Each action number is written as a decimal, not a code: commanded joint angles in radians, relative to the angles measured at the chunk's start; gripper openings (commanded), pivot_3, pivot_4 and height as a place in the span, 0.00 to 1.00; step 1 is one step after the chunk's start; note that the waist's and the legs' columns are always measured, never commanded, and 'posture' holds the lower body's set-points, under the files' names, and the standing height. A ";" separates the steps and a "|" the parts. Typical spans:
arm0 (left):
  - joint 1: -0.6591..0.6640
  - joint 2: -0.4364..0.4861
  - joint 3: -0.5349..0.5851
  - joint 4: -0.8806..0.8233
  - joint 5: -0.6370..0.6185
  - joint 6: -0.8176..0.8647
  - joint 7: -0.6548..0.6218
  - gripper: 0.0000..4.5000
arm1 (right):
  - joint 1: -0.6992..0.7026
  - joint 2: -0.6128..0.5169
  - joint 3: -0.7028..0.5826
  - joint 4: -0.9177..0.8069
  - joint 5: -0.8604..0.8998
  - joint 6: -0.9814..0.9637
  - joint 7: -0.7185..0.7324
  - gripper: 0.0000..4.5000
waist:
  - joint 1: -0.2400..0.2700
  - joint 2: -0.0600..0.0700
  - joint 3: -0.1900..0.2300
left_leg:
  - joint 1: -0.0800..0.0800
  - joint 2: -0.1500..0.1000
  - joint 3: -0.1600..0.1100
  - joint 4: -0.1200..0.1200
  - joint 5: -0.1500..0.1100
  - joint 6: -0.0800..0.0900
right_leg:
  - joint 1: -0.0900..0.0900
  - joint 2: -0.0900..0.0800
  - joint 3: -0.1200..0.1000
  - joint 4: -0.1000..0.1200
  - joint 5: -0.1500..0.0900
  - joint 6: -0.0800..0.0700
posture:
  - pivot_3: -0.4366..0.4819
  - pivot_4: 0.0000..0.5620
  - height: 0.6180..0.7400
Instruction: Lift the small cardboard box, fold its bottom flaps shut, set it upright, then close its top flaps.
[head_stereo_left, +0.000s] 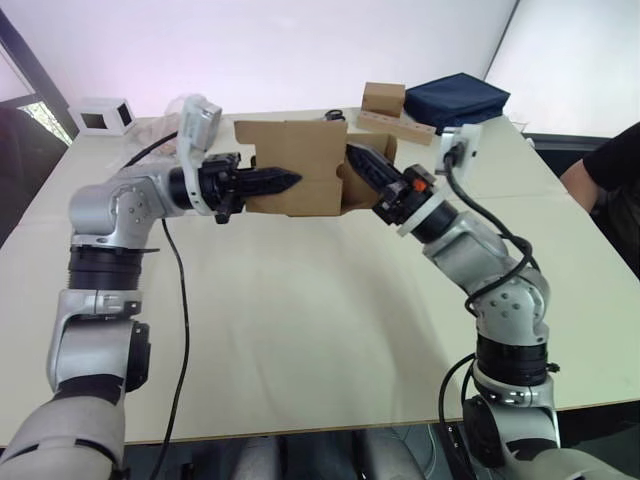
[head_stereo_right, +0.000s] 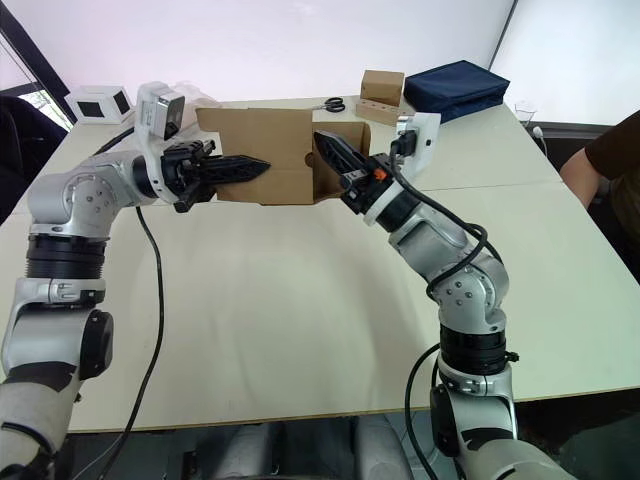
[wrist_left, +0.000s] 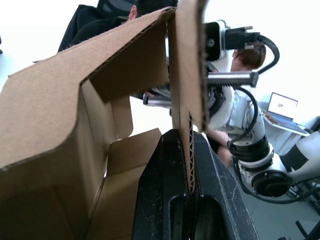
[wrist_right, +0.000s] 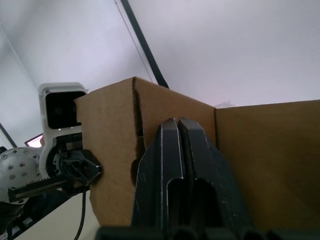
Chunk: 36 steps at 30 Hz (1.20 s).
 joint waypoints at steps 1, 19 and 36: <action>-0.019 -0.004 0.028 -0.026 -0.025 -0.002 0.005 0.00 | -0.031 0.025 0.022 -0.044 -0.002 -0.010 -0.002 0.00 | -0.003 0.000 0.000 | 0.000 0.000 0.000 0.000 0.000 0.000 | 0.000 0.000 0.000 0.000 0.000 0.000 | 0.48 0.27 1.00; -0.009 0.005 0.031 -0.023 -0.020 -0.016 0.014 0.00 | 0.027 -0.073 -0.003 -0.094 0.012 0.043 0.082 0.00 | -0.013 0.000 0.000 | 0.000 0.000 0.000 0.000 0.000 0.000 | 0.000 0.000 0.000 0.000 0.000 0.000 | 0.48 0.27 1.00; -0.030 0.013 0.033 -0.010 -0.029 -0.017 0.004 0.00 | 0.237 -0.284 -0.116 -0.176 0.146 0.110 0.117 0.00 | -0.013 0.000 0.000 | -0.001 0.000 0.000 0.000 -0.002 0.004 | 0.000 0.000 0.000 0.000 0.000 0.000 | 0.48 0.27 1.00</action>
